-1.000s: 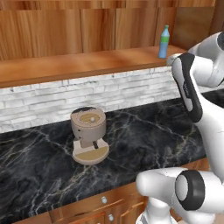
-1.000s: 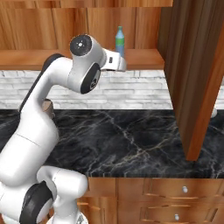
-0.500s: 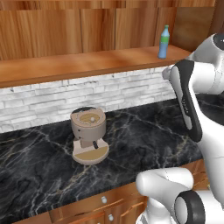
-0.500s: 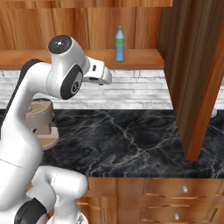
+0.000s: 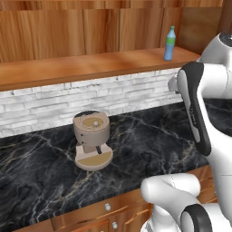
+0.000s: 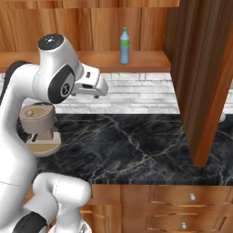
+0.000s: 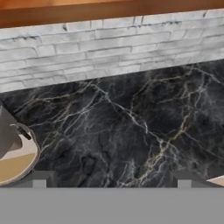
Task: Pick the bottled water, boxed drink, bottled water from the counter and place them in the open cabinet.
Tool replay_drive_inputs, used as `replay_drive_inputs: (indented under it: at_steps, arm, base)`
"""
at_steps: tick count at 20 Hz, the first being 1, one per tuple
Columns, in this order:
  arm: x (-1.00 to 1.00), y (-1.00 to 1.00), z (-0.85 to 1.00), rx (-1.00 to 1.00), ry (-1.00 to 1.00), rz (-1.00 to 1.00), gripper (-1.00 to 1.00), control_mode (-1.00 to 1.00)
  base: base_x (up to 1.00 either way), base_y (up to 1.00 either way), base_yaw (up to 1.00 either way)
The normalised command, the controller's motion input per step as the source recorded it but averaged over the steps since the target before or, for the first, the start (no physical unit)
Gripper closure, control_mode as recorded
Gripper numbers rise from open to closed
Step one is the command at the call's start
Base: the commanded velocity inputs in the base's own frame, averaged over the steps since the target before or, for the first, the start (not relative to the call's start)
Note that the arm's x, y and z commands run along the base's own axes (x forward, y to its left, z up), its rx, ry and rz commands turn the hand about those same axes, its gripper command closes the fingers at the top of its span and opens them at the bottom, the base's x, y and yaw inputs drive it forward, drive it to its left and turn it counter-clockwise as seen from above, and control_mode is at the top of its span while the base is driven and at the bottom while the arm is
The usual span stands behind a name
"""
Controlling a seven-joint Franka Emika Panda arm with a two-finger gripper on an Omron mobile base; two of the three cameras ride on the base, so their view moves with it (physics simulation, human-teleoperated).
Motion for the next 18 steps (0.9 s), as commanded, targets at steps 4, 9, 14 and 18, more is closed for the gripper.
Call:
replay_drive_inputs:
  at_steps: [4, 9, 14, 18]
  arm:
    - [-0.28, 0.12, 0.0, 0.0, 0.01, 0.0, -1.0, -1.0]
    - [-0.44, 0.08, -0.08, 0.0, 0.0, 0.0, -1.0, -1.0]
    - [-0.73, 0.0, -0.26, 0.01, 0.0, 0.01, -1.0, -1.0]
    - [-0.36, 0.0, -0.64, 0.03, 0.0, 0.02, -1.0, -1.0]
  base:
    - [0.0, 0.0, 0.0]
    - [0.0, 0.0, 0.0]
    - [0.0, 0.0, 0.0]
    - [0.0, 0.0, 0.0]
